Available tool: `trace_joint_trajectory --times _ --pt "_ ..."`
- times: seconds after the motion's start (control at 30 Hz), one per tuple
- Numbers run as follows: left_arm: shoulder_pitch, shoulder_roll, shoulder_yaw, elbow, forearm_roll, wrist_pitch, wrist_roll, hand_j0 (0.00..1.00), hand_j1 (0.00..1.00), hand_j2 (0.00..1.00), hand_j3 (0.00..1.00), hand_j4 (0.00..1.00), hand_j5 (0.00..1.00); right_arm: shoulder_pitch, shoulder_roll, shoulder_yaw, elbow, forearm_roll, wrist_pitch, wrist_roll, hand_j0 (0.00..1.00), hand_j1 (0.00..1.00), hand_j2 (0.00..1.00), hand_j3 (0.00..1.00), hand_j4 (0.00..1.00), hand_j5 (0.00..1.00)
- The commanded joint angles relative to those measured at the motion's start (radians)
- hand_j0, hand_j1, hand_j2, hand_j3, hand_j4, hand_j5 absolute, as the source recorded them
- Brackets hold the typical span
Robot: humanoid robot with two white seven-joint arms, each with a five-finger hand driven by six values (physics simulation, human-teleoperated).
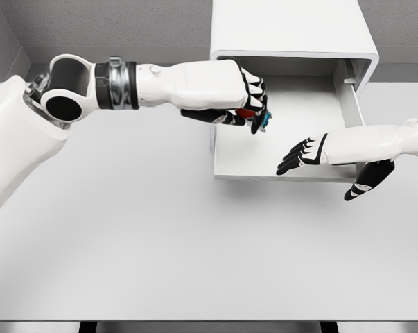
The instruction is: Slide open multi-storey tabletop storage cabinets and put open load switch and slide close multi-storey tabletop storage cabinets
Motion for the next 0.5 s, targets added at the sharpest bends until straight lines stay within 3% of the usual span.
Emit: trace_joint_trajectory --times 0.0,0.03,0.1,0.47 --pt "0.0 -0.01 -0.001 0.01 -0.01 0.004 0.001 0.79 0.79 0.79 0.79 0.79 0.79 0.0 0.003 -0.001 -0.002 -0.007 0.003 0.0 1.0 1.0 1.0 1.0 1.0 1.0" --pt "0.0 -0.01 -0.001 0.009 -0.01 0.004 0.001 0.87 0.87 0.87 0.87 0.87 0.87 0.0 0.004 -0.001 -0.002 -0.007 0.003 0.0 1.0 1.0 1.0 1.0 1.0 1.0" --pt "-0.002 -0.01 0.0 0.004 -0.01 0.004 0.001 0.95 0.95 0.95 0.95 0.95 0.95 0.0 0.004 -0.001 0.0 -0.006 0.003 0.0 1.0 1.0 1.0 1.0 1.0 1.0" --pt "-0.017 -0.022 0.012 -0.037 0.007 0.004 0.001 0.95 0.95 0.95 0.95 0.95 0.95 0.002 0.003 -0.001 -0.005 -0.005 0.003 0.0 1.0 1.0 1.0 1.0 1.0 1.0"
